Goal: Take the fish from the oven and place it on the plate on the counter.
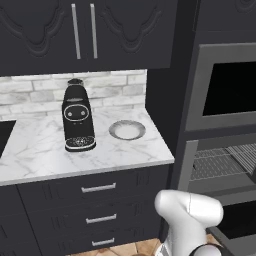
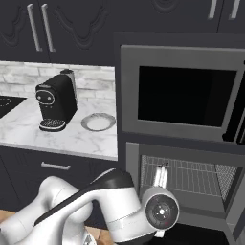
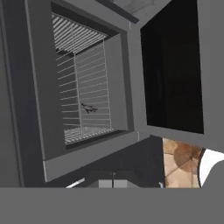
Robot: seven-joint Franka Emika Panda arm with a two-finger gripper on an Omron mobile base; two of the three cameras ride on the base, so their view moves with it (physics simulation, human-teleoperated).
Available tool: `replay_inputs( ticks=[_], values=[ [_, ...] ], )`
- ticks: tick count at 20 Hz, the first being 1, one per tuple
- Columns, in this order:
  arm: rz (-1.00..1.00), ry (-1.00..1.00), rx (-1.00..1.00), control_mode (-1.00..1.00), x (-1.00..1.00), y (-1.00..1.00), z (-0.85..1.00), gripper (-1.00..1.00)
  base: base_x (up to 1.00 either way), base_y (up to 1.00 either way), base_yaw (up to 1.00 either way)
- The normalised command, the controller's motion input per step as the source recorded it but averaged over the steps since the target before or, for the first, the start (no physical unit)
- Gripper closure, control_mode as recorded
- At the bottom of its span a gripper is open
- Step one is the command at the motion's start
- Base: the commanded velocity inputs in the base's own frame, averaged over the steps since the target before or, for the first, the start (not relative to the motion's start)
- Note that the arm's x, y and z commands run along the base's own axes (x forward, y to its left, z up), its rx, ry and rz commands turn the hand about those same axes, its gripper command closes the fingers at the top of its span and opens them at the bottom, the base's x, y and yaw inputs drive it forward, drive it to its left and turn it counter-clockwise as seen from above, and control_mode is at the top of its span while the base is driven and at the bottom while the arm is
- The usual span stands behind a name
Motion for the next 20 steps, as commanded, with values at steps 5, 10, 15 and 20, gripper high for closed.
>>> replay_inputs(
  ticks=[5, 10, 15, 20],
  values=[
    [0.00, -0.03, 0.00, -1.00, 0.02, 0.05, -0.04, 1.00, 0.00, 0.00, 0.00],
    [-0.02, -0.01, 0.00, -1.00, 0.00, 0.00, -0.02, -1.00, 0.00, 0.00, 0.00],
    [-0.01, 0.00, 0.00, -1.00, 0.00, 0.00, -0.13, -1.00, 0.00, 0.00, 0.00],
    [0.00, 0.00, 0.00, -1.00, 0.00, 0.00, -0.17, -1.00, 0.00, 0.00, 0.00]
  ],
)
